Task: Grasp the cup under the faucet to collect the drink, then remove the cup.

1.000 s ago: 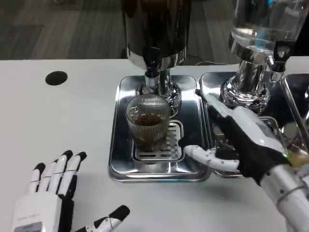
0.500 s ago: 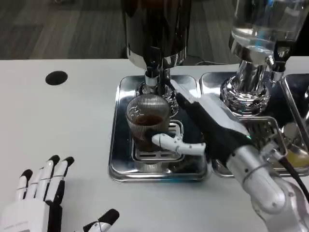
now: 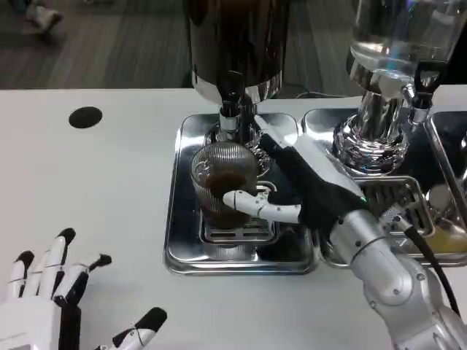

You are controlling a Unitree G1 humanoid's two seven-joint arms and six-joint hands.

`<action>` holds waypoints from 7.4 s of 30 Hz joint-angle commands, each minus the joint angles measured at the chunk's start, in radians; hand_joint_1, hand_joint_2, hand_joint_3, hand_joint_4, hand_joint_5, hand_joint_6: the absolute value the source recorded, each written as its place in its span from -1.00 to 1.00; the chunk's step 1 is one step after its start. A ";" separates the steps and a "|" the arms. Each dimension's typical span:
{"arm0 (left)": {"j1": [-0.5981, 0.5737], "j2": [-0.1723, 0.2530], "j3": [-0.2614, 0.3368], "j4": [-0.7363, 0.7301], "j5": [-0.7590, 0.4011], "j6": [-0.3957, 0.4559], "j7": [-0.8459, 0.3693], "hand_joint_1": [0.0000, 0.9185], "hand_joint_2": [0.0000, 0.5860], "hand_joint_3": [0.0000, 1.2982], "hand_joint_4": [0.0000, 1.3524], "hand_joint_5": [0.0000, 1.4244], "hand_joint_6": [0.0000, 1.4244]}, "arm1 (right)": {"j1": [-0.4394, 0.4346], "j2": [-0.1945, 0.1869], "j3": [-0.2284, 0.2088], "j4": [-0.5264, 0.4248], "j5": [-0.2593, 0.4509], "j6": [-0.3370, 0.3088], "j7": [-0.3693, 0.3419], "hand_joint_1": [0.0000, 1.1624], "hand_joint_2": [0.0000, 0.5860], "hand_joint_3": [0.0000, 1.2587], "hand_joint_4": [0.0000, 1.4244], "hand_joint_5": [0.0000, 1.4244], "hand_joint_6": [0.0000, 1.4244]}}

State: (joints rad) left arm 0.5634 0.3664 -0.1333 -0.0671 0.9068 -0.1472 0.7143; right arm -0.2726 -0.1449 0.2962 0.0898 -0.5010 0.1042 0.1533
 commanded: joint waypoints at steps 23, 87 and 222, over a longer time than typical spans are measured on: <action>0.023 0.006 0.016 0.018 -0.015 -0.004 0.005 -1.00 -0.62 -0.09 -0.99 -0.77 -0.91 | -0.067 0.012 0.031 0.158 0.000 -0.033 -0.088 0.00 -0.44 -1.00 -1.00 -1.00 -0.93; 0.034 0.008 0.054 0.057 -0.061 -0.039 0.008 -1.00 -0.57 -0.02 -0.96 -0.75 -0.89 | -0.071 0.075 0.065 0.356 -0.011 -0.176 -0.335 0.33 -0.33 -0.36 -0.37 -0.48 -0.37; -0.169 0.005 -0.124 0.144 -0.030 -0.017 -0.039 -1.00 -0.59 -0.08 -1.00 -0.77 -0.91 | 0.684 -0.087 -0.247 -0.330 0.038 -0.358 -0.292 0.41 -0.24 -0.17 -0.17 -0.28 -0.22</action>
State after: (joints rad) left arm 0.3972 0.3690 -0.2523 0.0679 0.8746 -0.1644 0.6875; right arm 0.4063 -0.2358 0.0587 -0.2372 -0.4681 -0.2011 -0.1014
